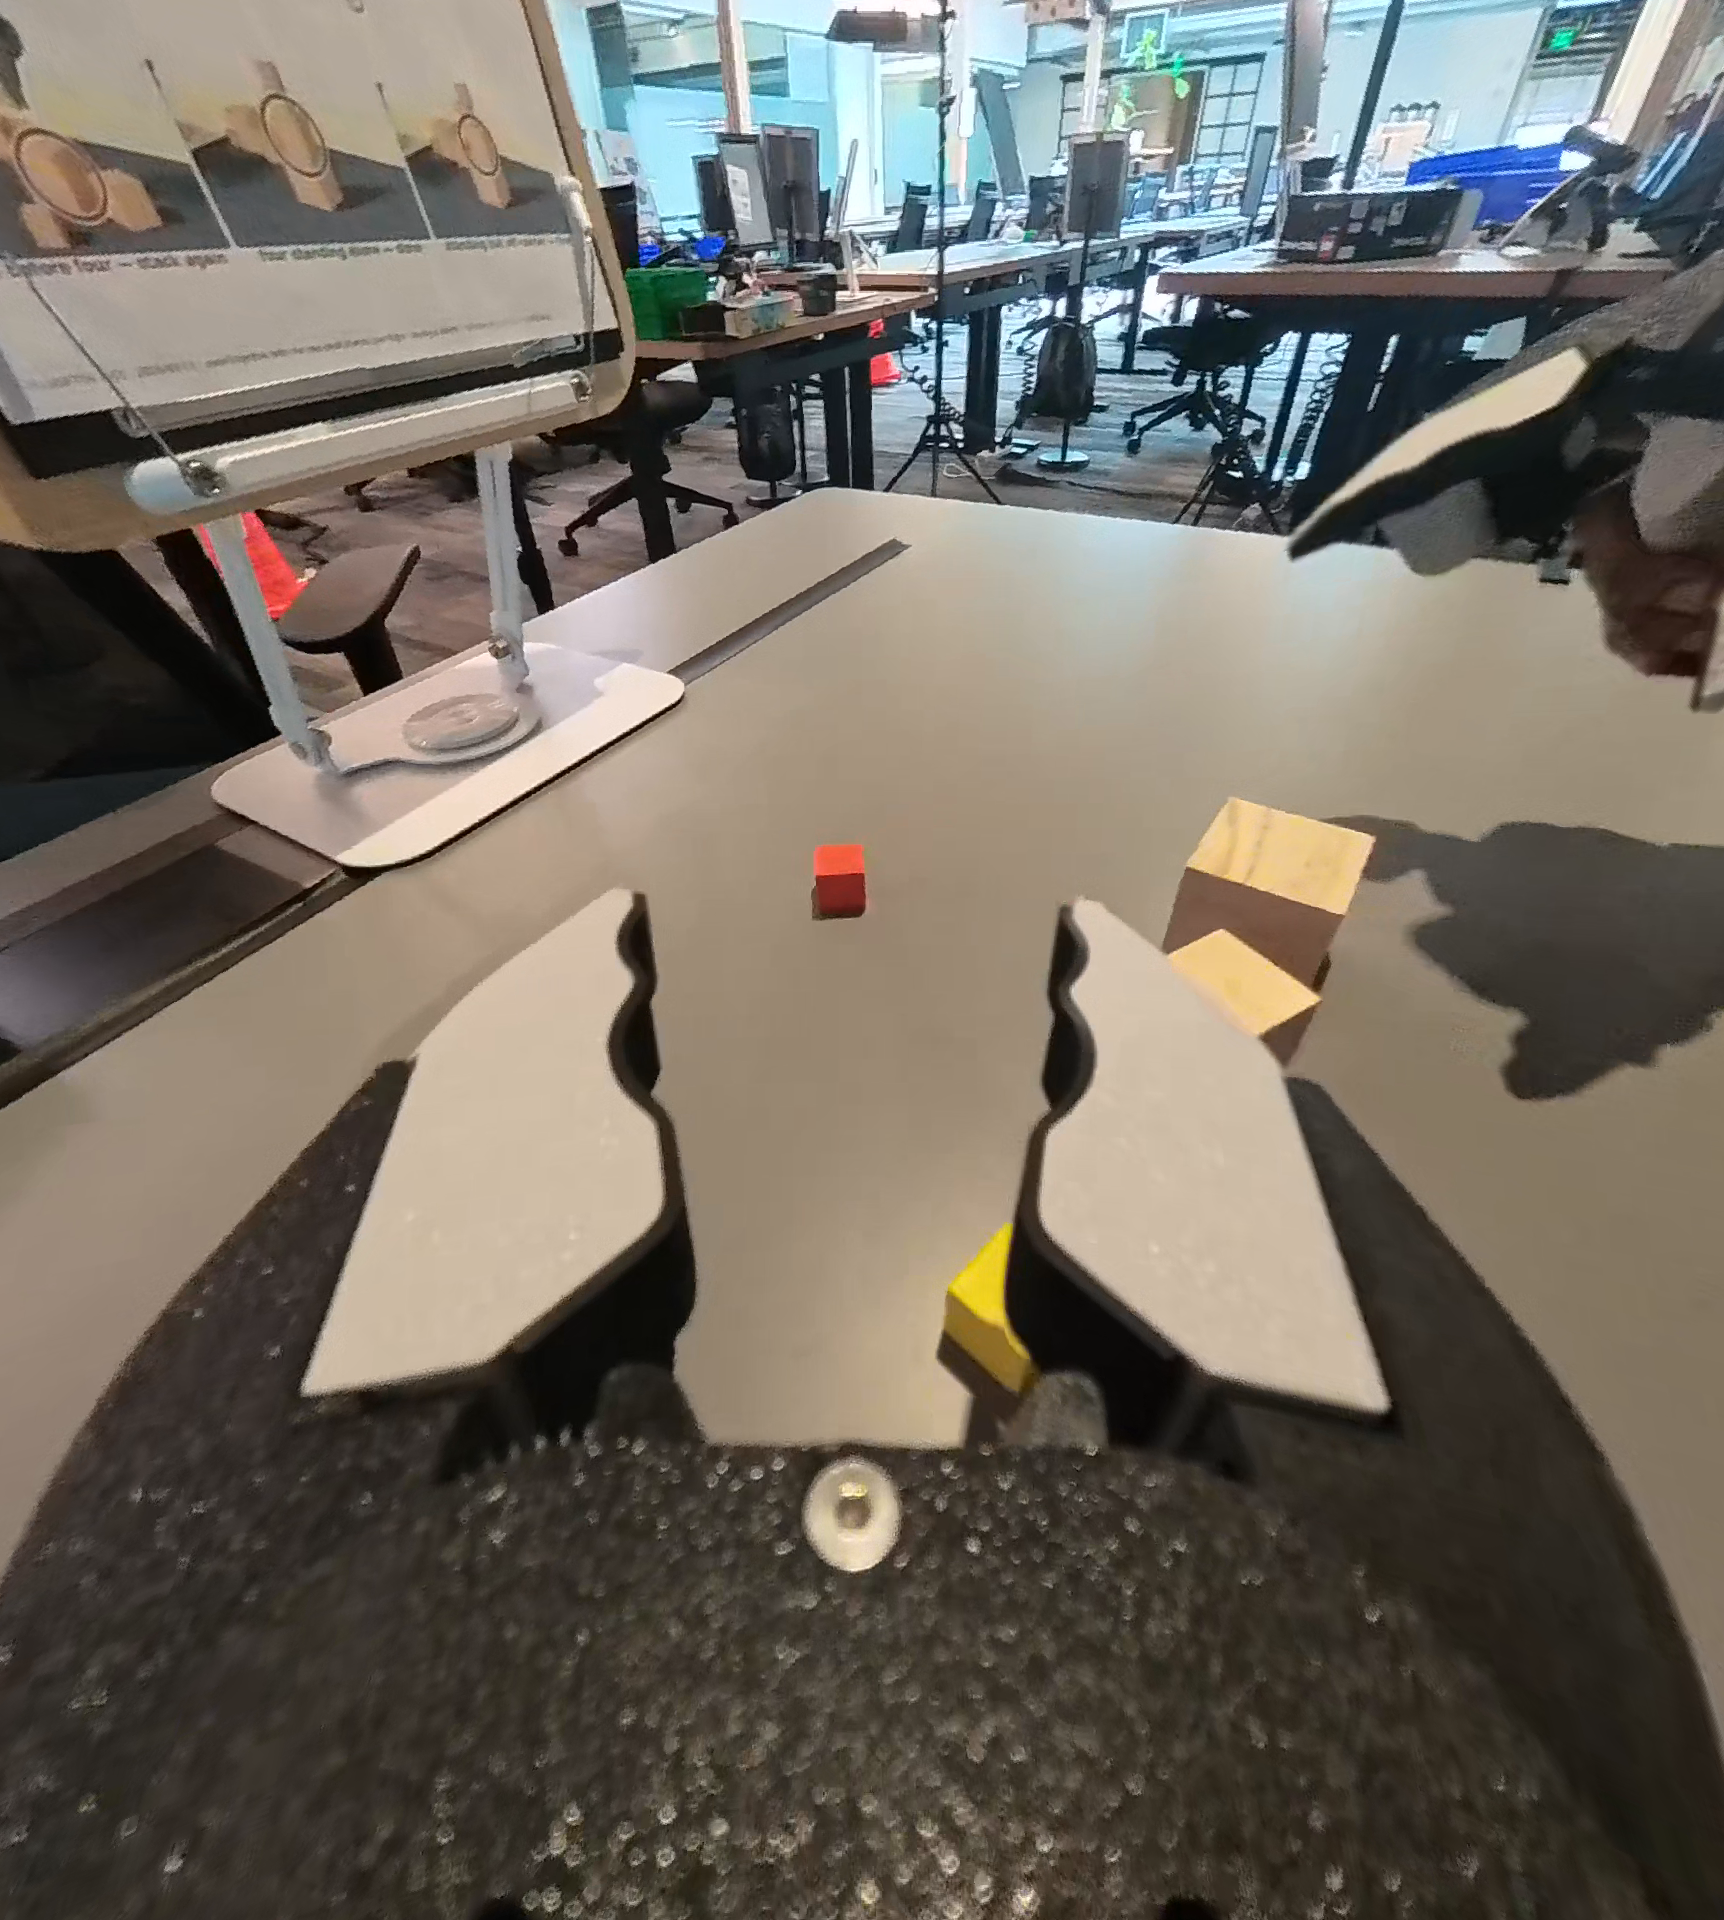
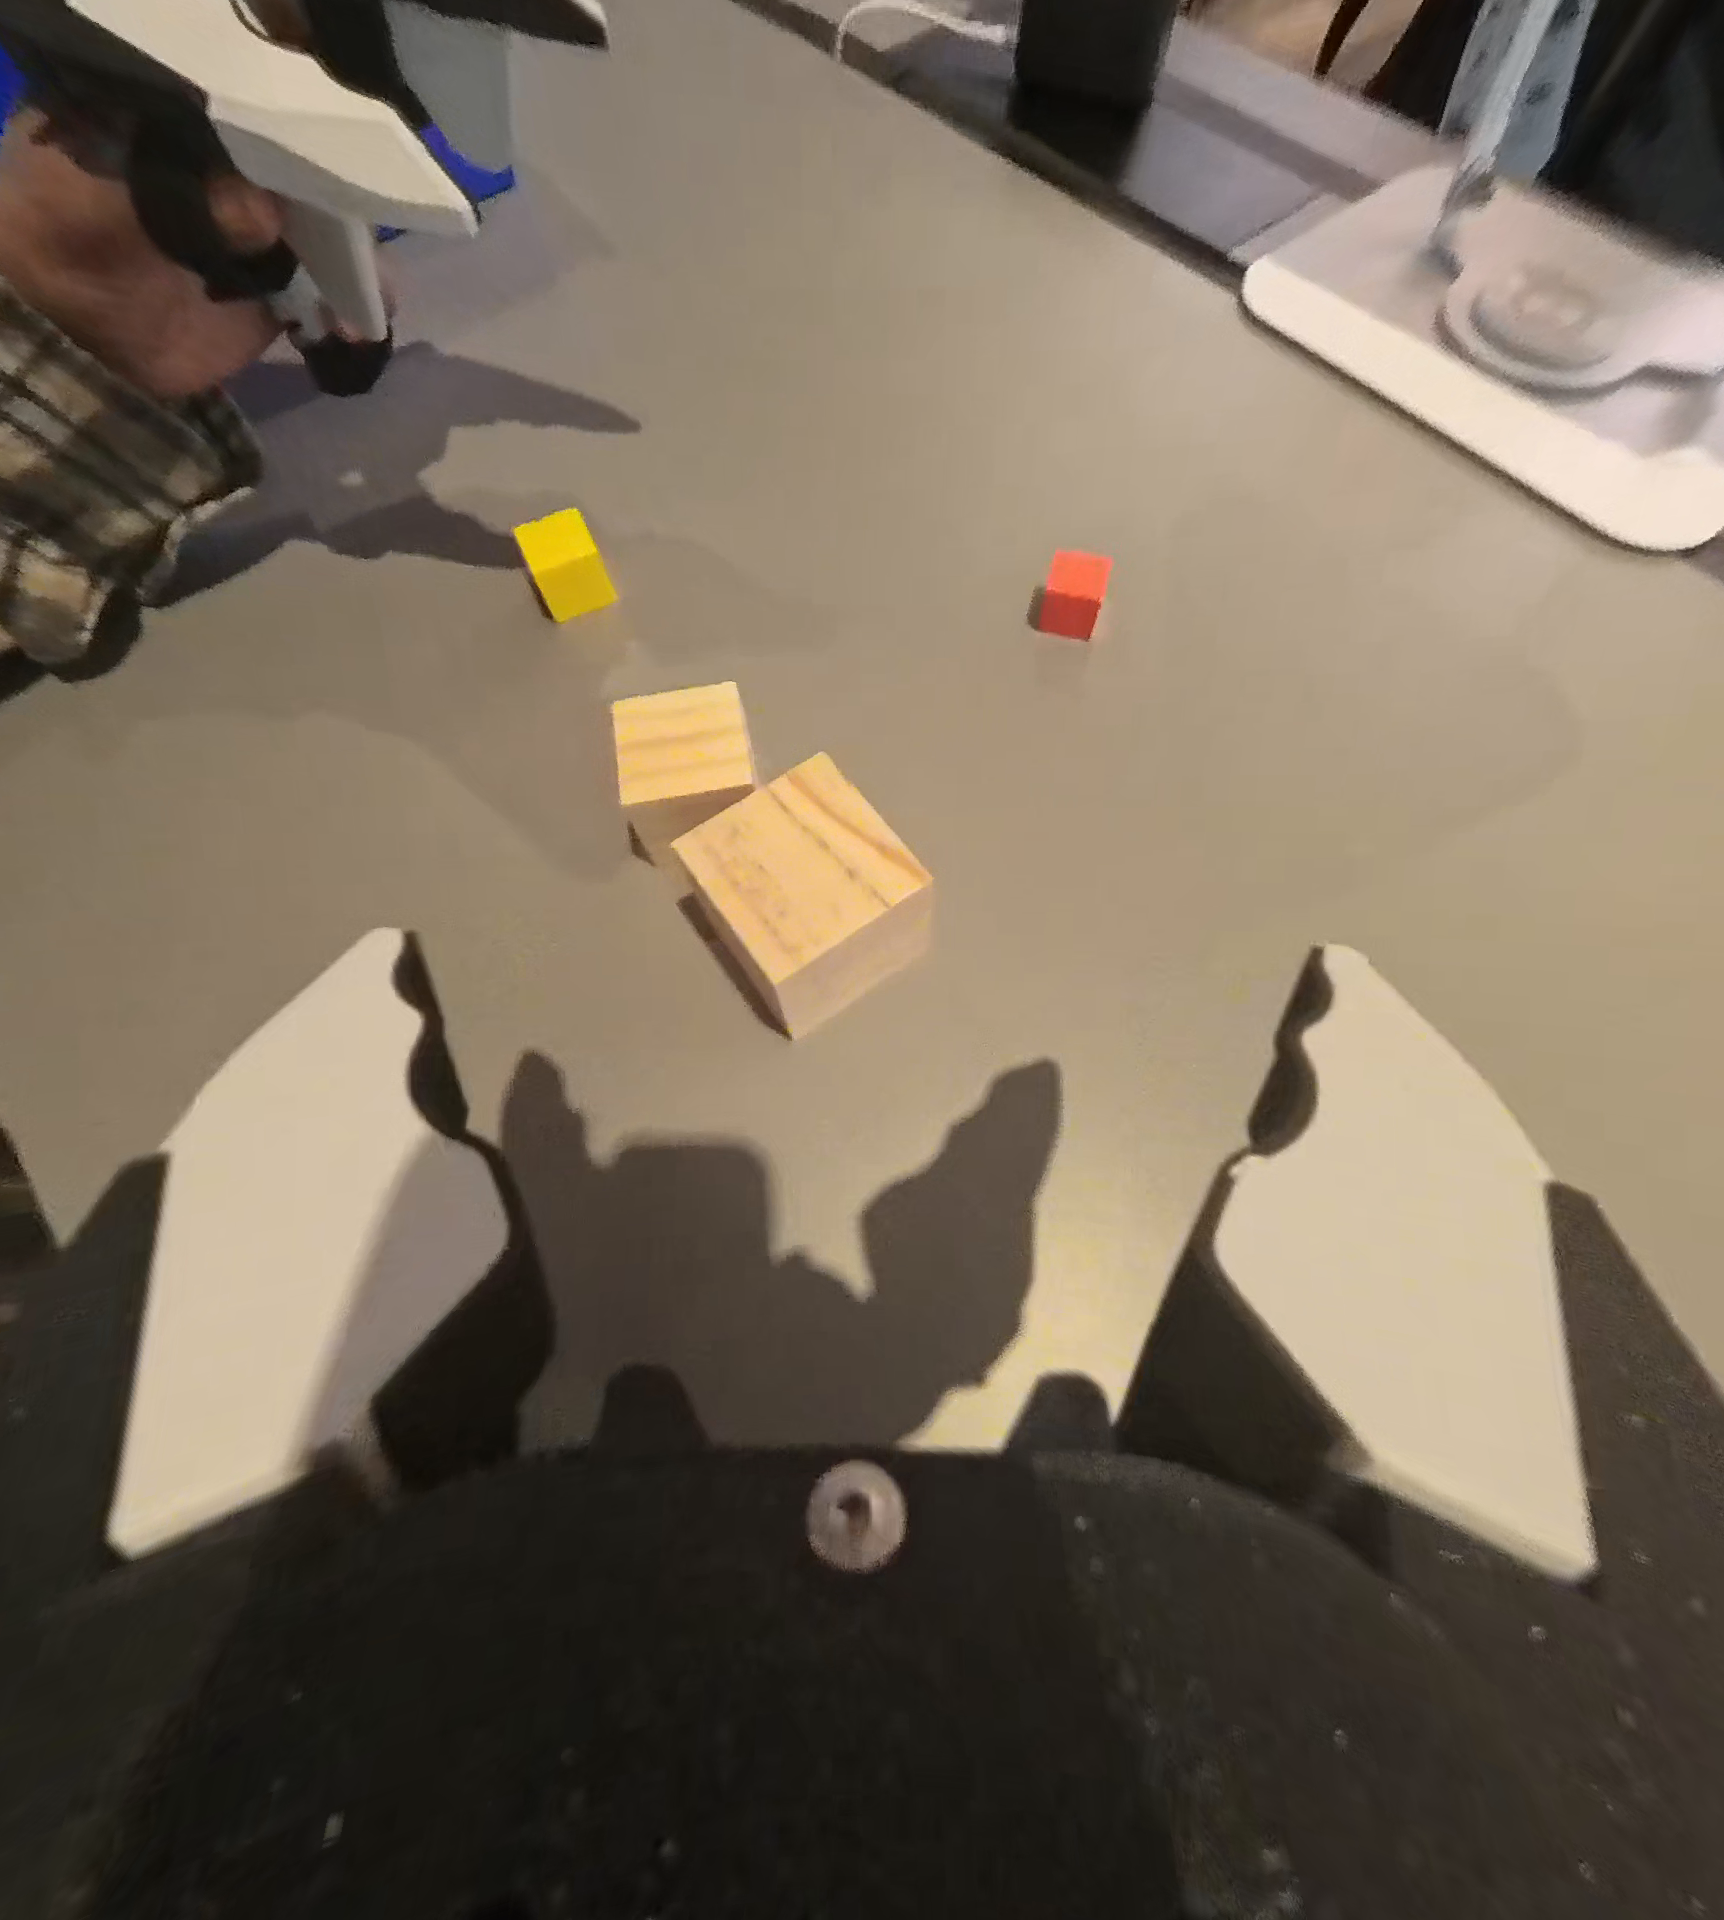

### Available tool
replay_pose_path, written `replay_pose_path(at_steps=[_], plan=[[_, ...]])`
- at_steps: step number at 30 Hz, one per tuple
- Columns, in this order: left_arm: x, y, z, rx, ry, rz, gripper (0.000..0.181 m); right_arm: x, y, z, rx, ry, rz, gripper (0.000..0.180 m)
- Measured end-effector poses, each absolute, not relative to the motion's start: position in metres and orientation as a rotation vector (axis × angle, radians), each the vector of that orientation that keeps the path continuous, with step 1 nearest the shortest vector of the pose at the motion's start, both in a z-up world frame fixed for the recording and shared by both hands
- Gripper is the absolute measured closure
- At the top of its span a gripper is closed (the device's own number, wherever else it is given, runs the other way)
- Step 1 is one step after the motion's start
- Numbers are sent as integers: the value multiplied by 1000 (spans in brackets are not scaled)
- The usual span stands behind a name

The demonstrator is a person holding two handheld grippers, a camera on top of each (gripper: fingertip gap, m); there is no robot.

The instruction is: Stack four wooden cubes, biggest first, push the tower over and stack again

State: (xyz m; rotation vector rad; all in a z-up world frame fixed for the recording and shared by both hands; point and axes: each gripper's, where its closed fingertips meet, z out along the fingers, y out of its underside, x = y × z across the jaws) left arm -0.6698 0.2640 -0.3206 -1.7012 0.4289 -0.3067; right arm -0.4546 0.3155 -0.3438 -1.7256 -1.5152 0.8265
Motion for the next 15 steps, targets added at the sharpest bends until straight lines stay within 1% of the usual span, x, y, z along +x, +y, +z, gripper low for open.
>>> replay_pose_path(at_steps=[2,6,9,13,15], plan=[[-663,263,-322,-1701,459,-336,103,-455,316,-338,-1652,-1498,835,33],[-628,256,-340,-1772,662,-410,100,-449,309,-337,-1608,-1512,941,34],[-601,245,-360,-1862,938,-432,102,-443,306,-339,-1563,-1535,955,34],[-575,231,-368,-1951,1270,-506,110,-435,304,-345,-1505,-1569,952,34],[-569,233,-371,-2000,1400,-486,111,-432,304,-349,-1504,-1560,970,34]])
